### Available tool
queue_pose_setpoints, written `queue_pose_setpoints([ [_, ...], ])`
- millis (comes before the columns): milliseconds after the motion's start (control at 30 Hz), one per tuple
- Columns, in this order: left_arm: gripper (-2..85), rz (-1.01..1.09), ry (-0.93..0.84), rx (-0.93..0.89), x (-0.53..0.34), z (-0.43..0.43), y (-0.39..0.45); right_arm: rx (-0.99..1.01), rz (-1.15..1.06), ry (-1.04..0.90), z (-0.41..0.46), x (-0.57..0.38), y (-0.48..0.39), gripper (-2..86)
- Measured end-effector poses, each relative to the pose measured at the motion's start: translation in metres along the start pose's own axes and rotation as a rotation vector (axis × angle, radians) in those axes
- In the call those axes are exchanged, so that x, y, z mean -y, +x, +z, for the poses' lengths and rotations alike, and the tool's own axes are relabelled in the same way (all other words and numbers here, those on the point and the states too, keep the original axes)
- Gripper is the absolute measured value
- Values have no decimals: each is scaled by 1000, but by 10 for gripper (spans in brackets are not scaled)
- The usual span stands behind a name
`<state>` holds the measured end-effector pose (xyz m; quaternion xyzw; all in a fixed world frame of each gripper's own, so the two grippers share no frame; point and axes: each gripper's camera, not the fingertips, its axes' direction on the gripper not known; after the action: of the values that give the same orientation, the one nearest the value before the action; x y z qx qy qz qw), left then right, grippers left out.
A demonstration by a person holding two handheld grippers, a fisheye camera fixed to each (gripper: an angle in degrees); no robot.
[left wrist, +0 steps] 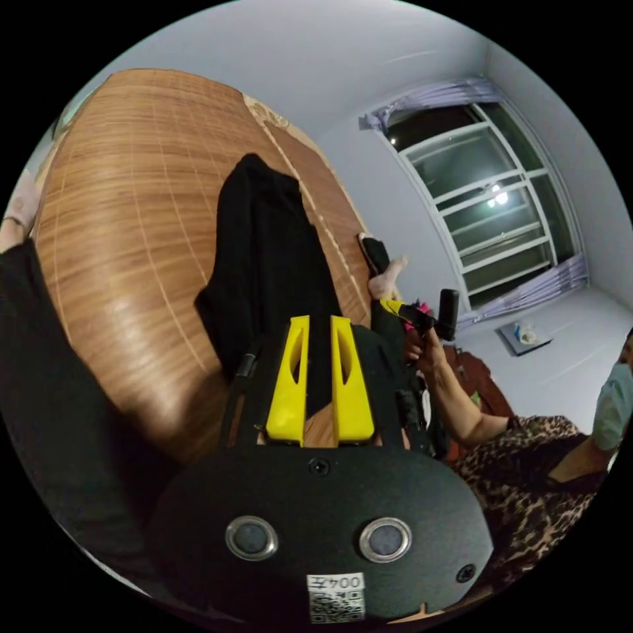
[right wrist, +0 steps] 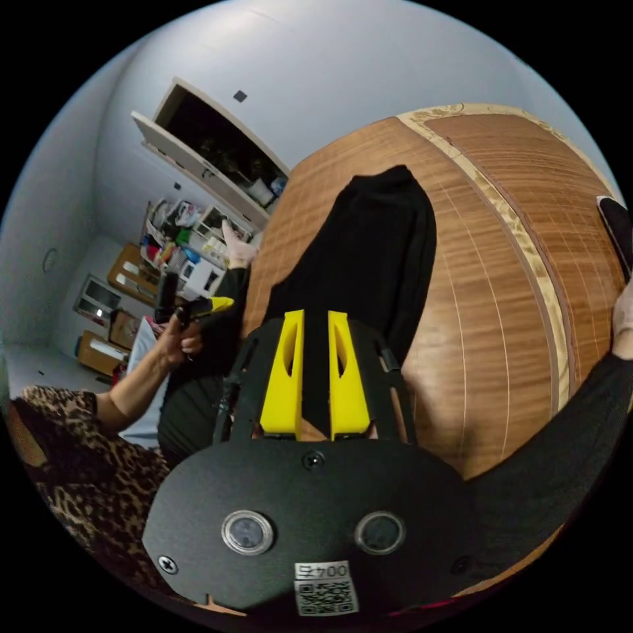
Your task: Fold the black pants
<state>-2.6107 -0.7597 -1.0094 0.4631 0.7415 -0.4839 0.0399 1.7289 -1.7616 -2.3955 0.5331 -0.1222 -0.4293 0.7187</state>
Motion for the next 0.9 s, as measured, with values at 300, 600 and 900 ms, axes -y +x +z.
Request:
queue_pose_setpoints([
  [300, 97, 157, -211, 370, -34, 69, 47, -263, -28, 64, 28, -102, -30, 36],
  [600, 112, 57, -305, 285, -18, 107, 23, -46, 171, 169, 0, -132, 23, 52],
  [900, 103, 30, -400, 225, -4, 142, 8, 153, 364, 72, 7, -144, 72, 85],
])
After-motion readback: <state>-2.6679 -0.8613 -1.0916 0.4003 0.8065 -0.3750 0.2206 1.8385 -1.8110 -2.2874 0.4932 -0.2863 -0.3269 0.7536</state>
